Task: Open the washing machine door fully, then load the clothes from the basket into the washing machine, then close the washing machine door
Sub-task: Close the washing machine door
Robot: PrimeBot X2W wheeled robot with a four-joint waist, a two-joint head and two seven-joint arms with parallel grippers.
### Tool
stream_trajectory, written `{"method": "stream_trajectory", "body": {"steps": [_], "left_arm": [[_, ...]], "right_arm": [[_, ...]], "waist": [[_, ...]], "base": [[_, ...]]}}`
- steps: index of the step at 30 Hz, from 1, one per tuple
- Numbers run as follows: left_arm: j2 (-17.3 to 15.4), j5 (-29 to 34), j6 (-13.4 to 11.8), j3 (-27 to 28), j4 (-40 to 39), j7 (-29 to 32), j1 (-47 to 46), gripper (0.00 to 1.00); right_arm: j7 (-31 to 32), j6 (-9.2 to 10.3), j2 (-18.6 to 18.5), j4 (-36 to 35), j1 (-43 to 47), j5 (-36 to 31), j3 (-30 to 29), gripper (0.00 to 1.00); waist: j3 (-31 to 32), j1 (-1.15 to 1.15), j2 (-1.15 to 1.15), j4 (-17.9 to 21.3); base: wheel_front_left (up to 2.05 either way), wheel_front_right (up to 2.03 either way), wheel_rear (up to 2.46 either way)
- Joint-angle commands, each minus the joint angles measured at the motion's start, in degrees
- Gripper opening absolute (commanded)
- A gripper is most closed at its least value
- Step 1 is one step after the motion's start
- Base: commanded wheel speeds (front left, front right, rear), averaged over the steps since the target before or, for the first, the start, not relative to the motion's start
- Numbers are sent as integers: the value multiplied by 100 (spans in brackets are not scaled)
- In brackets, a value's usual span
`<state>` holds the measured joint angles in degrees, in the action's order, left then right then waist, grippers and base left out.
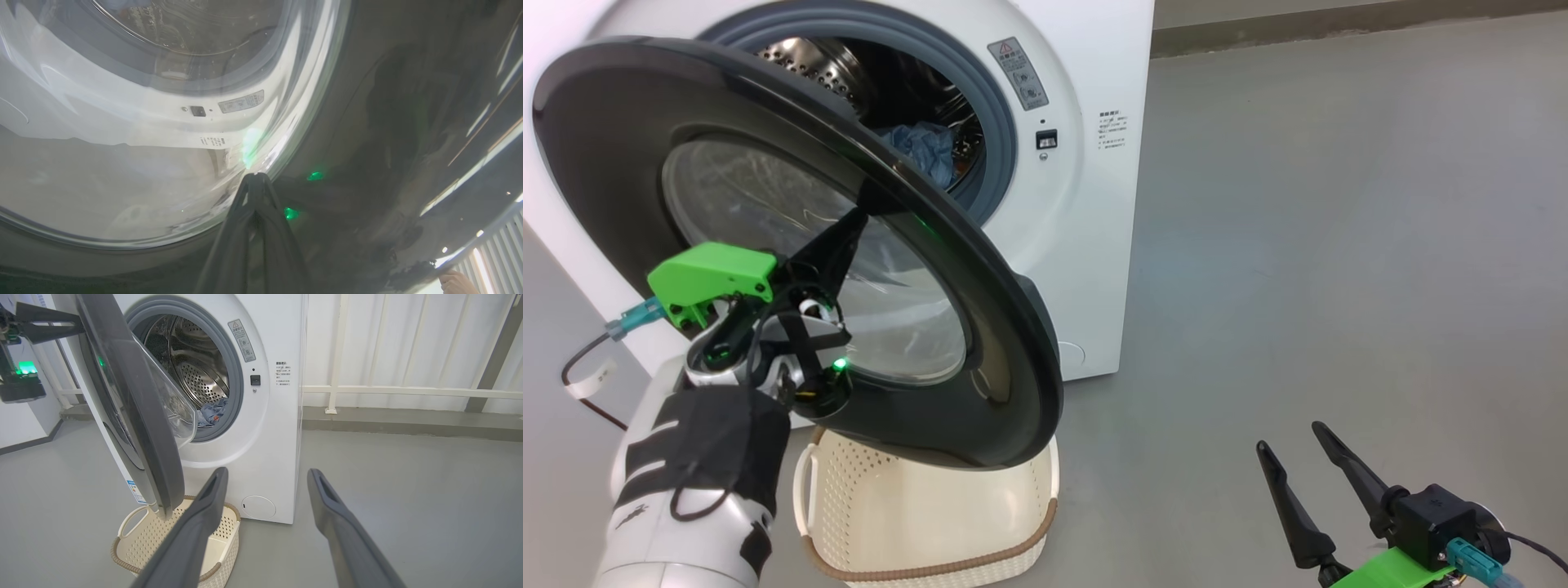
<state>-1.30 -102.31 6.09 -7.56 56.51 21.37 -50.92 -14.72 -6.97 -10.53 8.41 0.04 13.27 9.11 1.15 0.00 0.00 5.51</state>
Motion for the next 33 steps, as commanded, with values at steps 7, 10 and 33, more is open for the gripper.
{"method": "stream_trajectory", "body": {"steps": [7, 10, 33], "left_arm": [[-230, 295, 103, -235, 61, -399, -275, 0], [-361, 661, 113, -464, 125, -629, -207, 0], [-1401, 4190, -123, -2534, -820, -3554, 1457, 100]], "right_arm": [[-28, -52, -32, -138, -59, 6, 62, 100], [-28, -52, -19, -147, -27, 1, 15, 100], [-28, -52, -1, -243, 126, -41, -177, 100]], "waist": [[20, 0, 0, -71], [22, 0, 0, -137], [56, 0, 0, -297]], "base": [[0, 0, 0], [0, 0, 0], [0, 0, 0]]}}
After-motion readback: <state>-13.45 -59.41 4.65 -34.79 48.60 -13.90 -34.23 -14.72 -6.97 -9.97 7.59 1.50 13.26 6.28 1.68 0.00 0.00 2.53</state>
